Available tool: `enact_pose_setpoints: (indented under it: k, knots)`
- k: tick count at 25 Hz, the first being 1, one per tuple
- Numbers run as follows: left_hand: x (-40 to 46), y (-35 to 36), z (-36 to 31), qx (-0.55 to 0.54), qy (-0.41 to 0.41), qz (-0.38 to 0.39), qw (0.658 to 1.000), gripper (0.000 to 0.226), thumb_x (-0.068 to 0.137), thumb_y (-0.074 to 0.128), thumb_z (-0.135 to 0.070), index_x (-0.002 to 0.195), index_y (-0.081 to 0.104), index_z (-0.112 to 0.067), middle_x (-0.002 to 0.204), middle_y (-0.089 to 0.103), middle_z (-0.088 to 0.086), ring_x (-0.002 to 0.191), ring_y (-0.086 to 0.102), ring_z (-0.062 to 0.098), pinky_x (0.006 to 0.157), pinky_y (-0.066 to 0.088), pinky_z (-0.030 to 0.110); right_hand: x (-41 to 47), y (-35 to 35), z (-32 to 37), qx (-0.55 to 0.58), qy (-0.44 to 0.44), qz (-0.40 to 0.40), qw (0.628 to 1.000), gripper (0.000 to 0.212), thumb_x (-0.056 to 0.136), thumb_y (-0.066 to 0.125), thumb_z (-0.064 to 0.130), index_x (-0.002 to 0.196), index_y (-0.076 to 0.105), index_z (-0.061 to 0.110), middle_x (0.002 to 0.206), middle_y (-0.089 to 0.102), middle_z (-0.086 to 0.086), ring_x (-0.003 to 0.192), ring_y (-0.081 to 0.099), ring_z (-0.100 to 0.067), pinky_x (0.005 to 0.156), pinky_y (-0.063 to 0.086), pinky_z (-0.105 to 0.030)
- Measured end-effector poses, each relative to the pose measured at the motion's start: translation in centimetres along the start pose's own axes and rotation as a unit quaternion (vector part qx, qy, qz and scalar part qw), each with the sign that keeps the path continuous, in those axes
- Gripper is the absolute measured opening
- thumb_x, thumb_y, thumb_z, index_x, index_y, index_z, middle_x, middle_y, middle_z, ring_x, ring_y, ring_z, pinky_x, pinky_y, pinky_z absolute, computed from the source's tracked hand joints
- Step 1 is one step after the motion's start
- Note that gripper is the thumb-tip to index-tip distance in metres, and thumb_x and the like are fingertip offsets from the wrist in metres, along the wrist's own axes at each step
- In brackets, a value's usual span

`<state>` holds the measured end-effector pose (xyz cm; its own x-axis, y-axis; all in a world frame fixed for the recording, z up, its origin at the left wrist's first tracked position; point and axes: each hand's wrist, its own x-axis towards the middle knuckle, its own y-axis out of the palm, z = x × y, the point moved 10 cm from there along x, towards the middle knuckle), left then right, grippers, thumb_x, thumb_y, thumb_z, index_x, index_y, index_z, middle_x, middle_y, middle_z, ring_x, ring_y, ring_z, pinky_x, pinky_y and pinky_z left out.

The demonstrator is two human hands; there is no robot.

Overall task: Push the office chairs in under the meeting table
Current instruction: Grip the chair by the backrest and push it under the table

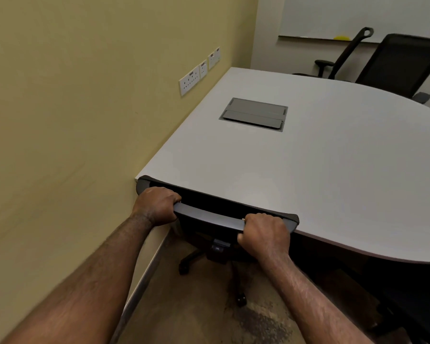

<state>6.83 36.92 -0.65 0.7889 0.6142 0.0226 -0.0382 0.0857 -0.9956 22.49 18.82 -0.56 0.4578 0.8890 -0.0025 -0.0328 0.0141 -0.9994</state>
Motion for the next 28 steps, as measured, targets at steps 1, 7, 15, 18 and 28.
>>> enact_pose_setpoints:
  k: [1, 7, 15, 18, 28]
  knots:
    - [0.4, -0.1, 0.2, -0.001, 0.004, -0.005, 1.000, 0.015, 0.064, 0.060, -0.025, 0.076, 0.067, -0.021, 0.075, 0.066, -0.004, 0.075, 0.061, 0.022, 0.058, 0.038, 0.028, 0.4, 0.0, 0.1, -0.002, 0.005, 0.001, 1.000, 0.014, 0.074, 0.055, 0.036, 0.077, 0.057, 0.023, 0.063, 0.047, 0.005, 0.058, 0.045, -0.022, 0.058, 0.035, -0.033]
    - [2.3, -0.2, 1.4, -0.006, 0.014, -0.009, 1.000, 0.016, 0.065, 0.061, -0.026, 0.079, 0.066, -0.023, 0.077, 0.066, -0.005, 0.078, 0.061, 0.021, 0.058, 0.032, 0.028, 2.4, 0.0, 0.4, -0.009, 0.015, -0.003, 1.000, 0.016, 0.072, 0.056, 0.038, 0.076, 0.056, 0.023, 0.064, 0.045, 0.005, 0.059, 0.044, -0.021, 0.058, 0.032, -0.032]
    - [3.3, -0.4, 2.4, -0.018, 0.030, -0.029, 0.999, 0.017, 0.061, 0.065, -0.024, 0.077, 0.068, -0.023, 0.074, 0.066, -0.004, 0.074, 0.061, 0.024, 0.057, 0.030, 0.028, 3.4, 0.5, 0.8, -0.013, 0.027, -0.001, 1.000, 0.018, 0.072, 0.056, 0.041, 0.074, 0.048, 0.025, 0.063, 0.042, 0.006, 0.059, 0.043, -0.020, 0.058, 0.032, -0.032]
    - [3.1, -0.5, 2.2, -0.025, 0.030, -0.028, 0.999, 0.014, 0.059, 0.064, -0.023, 0.073, 0.065, -0.023, 0.069, 0.064, -0.004, 0.070, 0.060, 0.023, 0.056, 0.028, 0.028, 3.2, 0.3, 0.7, -0.014, 0.029, -0.010, 0.999, 0.017, 0.072, 0.057, 0.040, 0.077, 0.053, 0.024, 0.064, 0.042, 0.006, 0.060, 0.043, -0.020, 0.058, 0.032, -0.032]
    - [0.3, -3.7, -0.7, -0.186, 0.120, -0.115, 0.968, 0.061, 0.064, 0.064, -0.080, 0.098, 0.052, -0.030, 0.097, 0.053, -0.016, 0.088, 0.048, 0.005, 0.065, 0.035, 0.019, -1.6, -3.4, -0.3, 0.022, -0.013, -0.204, 0.979, 0.072, 0.073, 0.055, 0.069, 0.122, 0.050, 0.016, 0.116, 0.055, -0.002, 0.106, 0.050, -0.026, 0.094, 0.034, -0.046]
